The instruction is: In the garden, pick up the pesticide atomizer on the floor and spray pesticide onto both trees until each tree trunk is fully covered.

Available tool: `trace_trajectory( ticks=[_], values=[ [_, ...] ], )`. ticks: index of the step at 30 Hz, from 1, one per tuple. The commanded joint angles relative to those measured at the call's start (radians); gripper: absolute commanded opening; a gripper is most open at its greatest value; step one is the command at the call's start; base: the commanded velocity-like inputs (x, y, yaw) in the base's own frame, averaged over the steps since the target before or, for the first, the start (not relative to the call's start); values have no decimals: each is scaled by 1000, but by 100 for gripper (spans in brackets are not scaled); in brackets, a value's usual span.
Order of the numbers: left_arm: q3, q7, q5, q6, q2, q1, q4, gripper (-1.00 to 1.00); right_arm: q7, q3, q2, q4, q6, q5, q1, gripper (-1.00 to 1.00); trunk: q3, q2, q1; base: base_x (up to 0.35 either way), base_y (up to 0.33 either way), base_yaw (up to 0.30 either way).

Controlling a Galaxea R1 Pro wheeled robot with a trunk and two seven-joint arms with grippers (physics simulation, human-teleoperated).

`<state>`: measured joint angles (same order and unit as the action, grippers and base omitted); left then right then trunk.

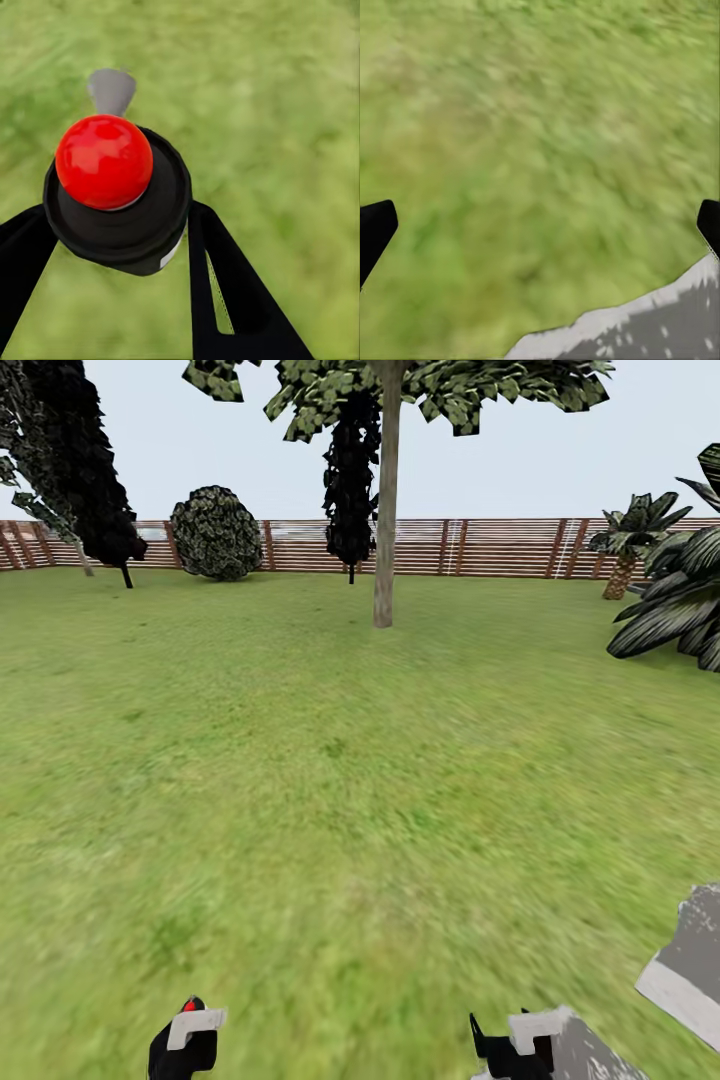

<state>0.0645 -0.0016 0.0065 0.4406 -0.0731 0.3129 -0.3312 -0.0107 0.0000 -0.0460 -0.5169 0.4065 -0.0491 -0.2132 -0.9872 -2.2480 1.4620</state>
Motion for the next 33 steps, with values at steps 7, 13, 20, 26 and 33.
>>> trace_trajectory(
  ticks=[7, 13, 20, 26, 33],
  values=[
    [0, 0, 1, 3, -1, 0, 0, -100, 0, 0, 0, -1, 0, 0, 0, 100, 0, 0, 0, 339, 0, 0],
    [0, 0, 1, 4, -1, 0, 0, -100, 0, 1, 0, 0, 0, 0, 0, 100, 0, 0, 0, 339, 0, 0],
    [0, 0, 1, 4, -1, 0, 0, -100, 0, 1, 0, 0, 0, 0, 0, 100, 0, 0, 0, 339, 0, 0],
    [0, 0, 1, 4, -1, 0, 0, -100, 0, 0, 0, 0, 0, 0, 0, 100, 0, 0, 0, 339, 0, 0],
    [0, 0, 1, 4, -1, 0, 0, -100, 1, 0, 0, 0, 0, 0, 0, 100, 0, 0, 0, 339, 0, 0]
  ],
)
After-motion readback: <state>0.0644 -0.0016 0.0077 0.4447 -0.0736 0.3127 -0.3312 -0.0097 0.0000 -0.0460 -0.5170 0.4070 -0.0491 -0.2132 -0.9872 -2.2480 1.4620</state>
